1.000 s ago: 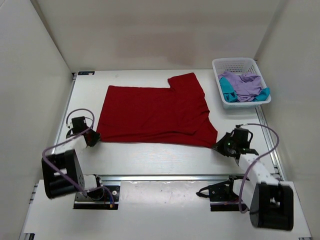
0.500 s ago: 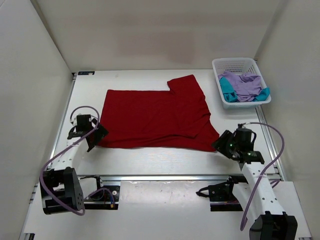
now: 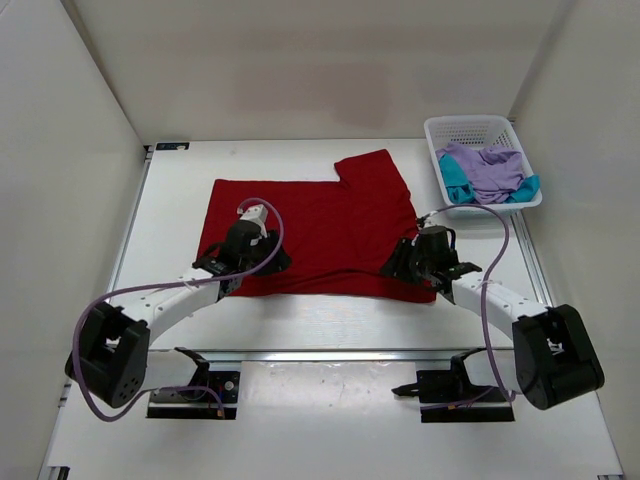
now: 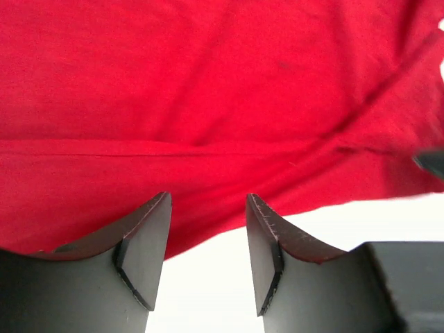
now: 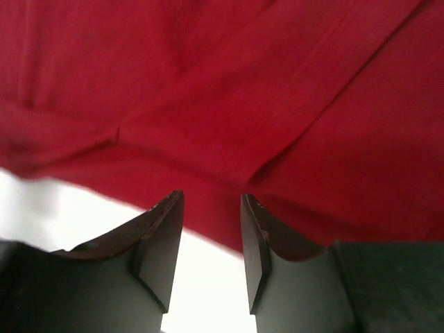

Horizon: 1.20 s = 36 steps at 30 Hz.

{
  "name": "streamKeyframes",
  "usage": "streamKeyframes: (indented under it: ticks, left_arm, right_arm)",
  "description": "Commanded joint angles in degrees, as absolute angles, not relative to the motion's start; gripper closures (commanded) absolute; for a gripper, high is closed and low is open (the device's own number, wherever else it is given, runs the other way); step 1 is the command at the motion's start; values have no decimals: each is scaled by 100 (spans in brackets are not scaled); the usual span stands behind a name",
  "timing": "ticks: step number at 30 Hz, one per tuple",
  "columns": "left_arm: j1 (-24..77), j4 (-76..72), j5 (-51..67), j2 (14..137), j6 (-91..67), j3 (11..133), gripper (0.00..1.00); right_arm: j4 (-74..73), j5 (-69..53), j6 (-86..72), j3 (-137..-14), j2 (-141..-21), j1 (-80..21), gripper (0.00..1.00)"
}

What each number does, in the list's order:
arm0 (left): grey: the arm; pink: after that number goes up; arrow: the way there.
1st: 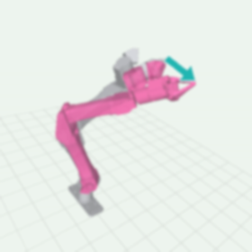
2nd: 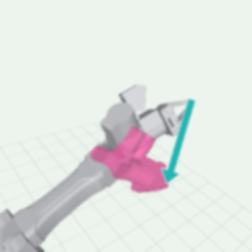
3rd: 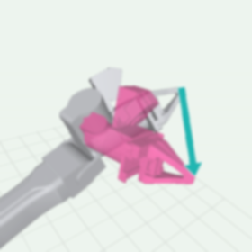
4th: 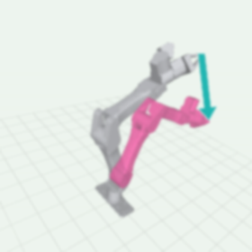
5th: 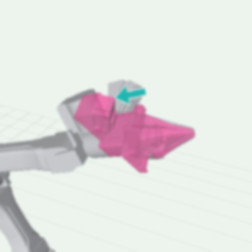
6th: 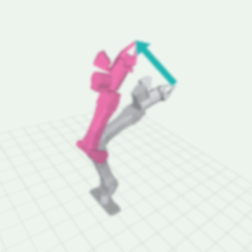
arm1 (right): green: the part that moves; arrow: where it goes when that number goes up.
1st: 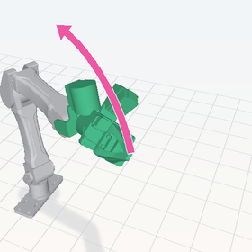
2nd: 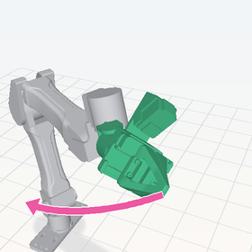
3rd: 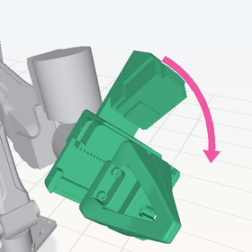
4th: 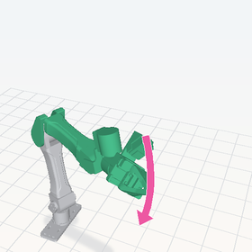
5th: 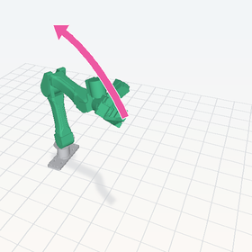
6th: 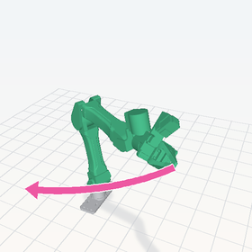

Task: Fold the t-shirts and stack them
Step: Fold the flattened tshirt in 1/3 of the way

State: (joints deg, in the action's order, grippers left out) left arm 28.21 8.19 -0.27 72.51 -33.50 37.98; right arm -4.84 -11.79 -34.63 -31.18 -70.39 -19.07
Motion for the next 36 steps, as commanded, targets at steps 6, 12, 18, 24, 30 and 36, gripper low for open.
streamKeyframes:
  ticks: [6,12,18,24,30,36]
  left_arm:
    - [3243,-194,799,7320,-3692,3392,42]
    - [3050,-308,906,7286,-3806,3322,43]
    - [2945,-387,1037,7199,-3850,3305,43]
    - [2892,-378,1072,7181,-3893,3305,43]
    - [2734,-334,1073,7067,-3937,3314,43]
    - [2365,-307,1204,7040,-4086,3436,43]
  right_arm:
    - [958,-1230,-3902,-2803,-7496,-1538,66]
    - [1230,-1634,-4095,-2751,-7752,-1556,67]
    - [1274,-2081,-4105,-2926,-8024,-1503,76]
    - [836,-2329,-4052,-4068,-8656,-1521,89]
    - [553,-2206,-4095,-5272,-9342,-1433,73]
    - [720,-2320,-4061,-5336,-9186,-1450,64]
